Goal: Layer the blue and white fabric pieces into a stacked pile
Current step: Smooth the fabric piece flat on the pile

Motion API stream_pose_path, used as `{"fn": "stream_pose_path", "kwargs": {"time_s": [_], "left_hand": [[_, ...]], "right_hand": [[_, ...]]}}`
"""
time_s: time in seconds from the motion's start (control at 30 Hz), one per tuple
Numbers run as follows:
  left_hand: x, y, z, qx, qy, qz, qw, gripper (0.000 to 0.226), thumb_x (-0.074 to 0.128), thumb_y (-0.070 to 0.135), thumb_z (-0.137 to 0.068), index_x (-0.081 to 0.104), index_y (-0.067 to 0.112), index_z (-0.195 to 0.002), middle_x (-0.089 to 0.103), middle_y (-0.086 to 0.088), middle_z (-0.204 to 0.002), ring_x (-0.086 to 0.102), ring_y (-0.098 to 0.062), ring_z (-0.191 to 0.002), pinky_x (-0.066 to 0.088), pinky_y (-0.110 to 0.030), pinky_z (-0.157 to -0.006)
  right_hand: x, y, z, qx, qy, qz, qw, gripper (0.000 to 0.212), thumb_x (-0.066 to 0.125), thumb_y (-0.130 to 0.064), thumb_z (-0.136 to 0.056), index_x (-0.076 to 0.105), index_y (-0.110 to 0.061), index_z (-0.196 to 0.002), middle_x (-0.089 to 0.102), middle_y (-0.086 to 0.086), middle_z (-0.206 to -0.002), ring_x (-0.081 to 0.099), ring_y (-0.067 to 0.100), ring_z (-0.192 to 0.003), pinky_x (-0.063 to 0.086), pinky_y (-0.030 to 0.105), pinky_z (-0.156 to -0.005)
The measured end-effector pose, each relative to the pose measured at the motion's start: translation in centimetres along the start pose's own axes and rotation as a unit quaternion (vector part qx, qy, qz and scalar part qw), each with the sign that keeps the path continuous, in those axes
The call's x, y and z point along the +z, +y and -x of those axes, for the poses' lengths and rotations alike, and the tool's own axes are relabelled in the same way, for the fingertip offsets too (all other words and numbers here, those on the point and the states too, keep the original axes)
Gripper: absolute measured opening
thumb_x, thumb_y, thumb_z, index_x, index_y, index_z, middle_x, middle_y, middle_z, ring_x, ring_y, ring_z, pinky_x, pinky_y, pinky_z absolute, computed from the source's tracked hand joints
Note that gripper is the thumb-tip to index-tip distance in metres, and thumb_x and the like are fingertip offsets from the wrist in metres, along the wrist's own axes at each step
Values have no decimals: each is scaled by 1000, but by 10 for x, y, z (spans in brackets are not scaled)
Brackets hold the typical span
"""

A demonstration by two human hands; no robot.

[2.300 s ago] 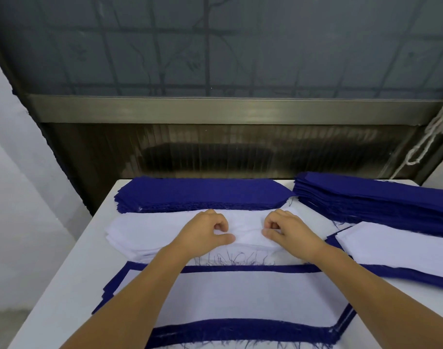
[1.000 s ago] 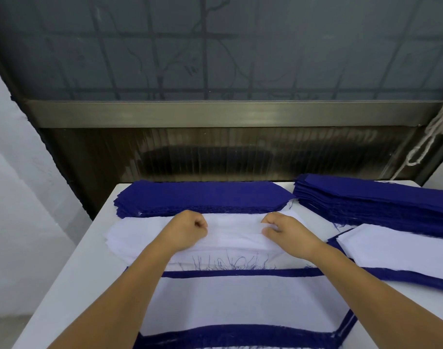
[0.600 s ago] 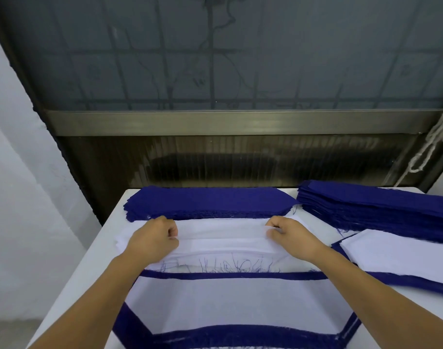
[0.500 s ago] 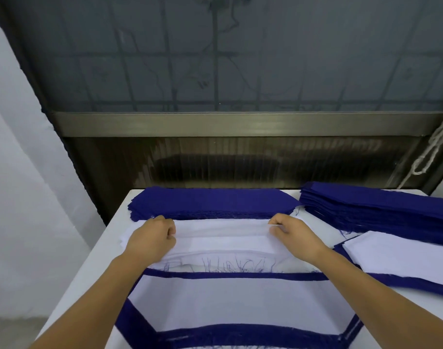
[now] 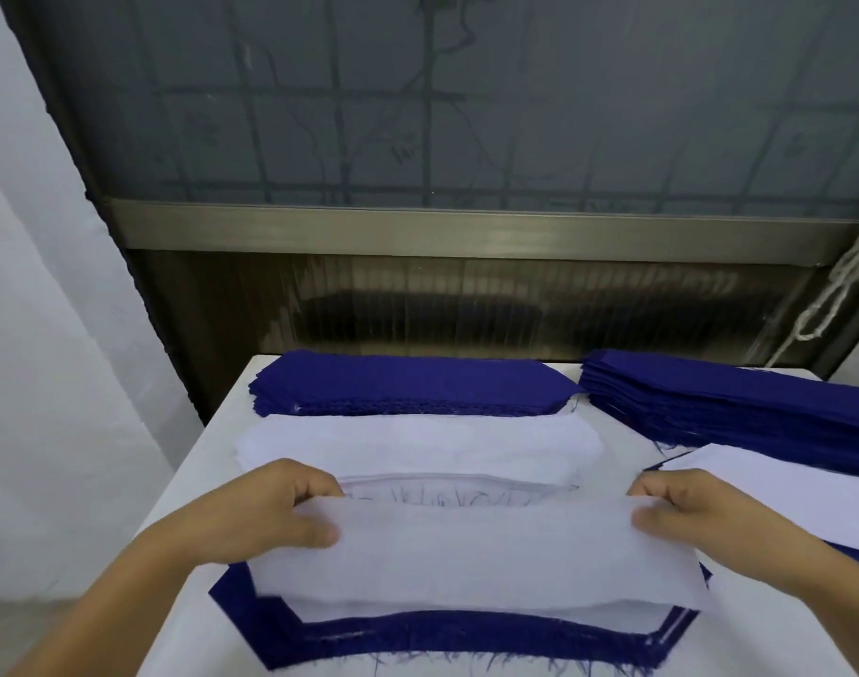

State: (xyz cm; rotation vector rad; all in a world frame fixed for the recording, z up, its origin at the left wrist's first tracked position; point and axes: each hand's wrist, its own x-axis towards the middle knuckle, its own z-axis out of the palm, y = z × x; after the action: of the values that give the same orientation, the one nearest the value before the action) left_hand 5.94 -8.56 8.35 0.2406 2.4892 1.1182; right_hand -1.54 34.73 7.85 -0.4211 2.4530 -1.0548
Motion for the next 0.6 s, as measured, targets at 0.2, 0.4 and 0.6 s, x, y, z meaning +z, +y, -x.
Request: {"fn": "stream_pose_path", "kwargs": {"time_s": [0.2,0.4,0.6], "left_hand": [[13,2,-17,4,237,-92,967,11,66,28,-88,66,39,-86,66,21,-90,59,5,-90,44,-4,-73],[35,-26,7,103,236,-88,962,27,76,14,-81,68,39,-77,63,19,-92,61,-3,-86,45,-9,-76],[57,-47,11,106,172,-154,967,31,75,14,-82,66,44,-76,61,18,-86,60,-2,-85,49,-21,-76]], "right_hand": [[10,5,-3,-71,184,54,979,15,57,-28,-95,64,-37,-84,66,-17,-94,62,5,-83,50,14,-70],[51,32,23,-283,276,233,889,19,54,-17,-96,71,-24,-89,62,-22,-98,56,-5,-93,43,12,-80],[77,52,29,-317,229,263,882,52,32,-42,-103,77,-23,-85,67,-13,-95,58,-1,-86,49,16,-75]]}}
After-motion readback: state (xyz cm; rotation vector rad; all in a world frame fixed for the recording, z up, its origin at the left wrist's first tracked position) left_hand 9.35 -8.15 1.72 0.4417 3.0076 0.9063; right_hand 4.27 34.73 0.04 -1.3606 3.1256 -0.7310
